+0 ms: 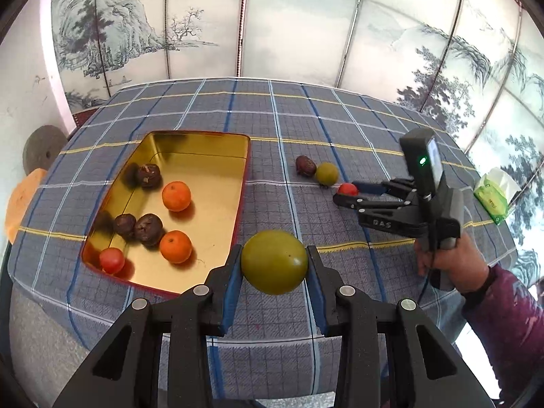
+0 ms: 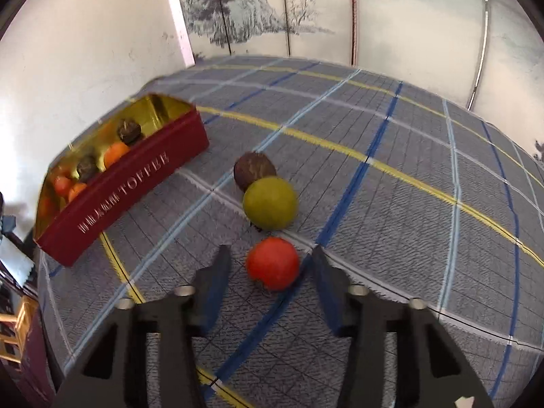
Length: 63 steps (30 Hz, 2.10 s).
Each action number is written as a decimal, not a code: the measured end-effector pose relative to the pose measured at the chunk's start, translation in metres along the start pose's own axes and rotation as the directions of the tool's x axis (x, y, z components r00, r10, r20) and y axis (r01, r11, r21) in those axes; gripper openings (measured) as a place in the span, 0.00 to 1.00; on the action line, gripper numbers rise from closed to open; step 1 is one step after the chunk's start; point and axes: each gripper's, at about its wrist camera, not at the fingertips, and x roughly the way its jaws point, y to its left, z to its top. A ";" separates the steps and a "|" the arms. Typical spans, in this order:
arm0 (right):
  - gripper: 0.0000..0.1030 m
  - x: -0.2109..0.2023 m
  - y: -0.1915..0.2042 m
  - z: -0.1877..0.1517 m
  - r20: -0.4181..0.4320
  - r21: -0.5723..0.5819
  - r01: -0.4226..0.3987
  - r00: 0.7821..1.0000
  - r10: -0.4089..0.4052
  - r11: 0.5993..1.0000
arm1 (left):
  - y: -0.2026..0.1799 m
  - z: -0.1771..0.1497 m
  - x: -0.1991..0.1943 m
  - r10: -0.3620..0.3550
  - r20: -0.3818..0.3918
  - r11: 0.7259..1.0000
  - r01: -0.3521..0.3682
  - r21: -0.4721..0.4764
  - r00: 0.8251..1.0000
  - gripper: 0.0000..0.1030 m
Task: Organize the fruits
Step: 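Carry the green-yellow fruit toward the tin with the left tool while the right tool grasps a red fruit, then lower the green-yellow fruit into the tin and open the left tool while right holds the red fruit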
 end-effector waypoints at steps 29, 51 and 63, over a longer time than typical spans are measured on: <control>0.28 -0.022 -0.019 -0.020 0.068 0.133 0.000 0.998 -0.009 0.991 | 0.060 0.013 0.045 0.105 -0.008 0.991 -0.105 -0.083 0.994 0.36; 0.28 -0.017 -0.017 -0.019 0.052 0.128 0.005 0.999 -0.011 0.992 | 0.045 0.072 0.114 0.239 -0.027 0.970 -0.237 0.059 0.971 0.37; 0.28 -0.017 -0.017 -0.019 0.050 0.128 0.007 0.999 -0.013 0.992 | 0.039 0.072 0.103 0.320 0.047 0.944 -0.323 0.072 0.946 0.70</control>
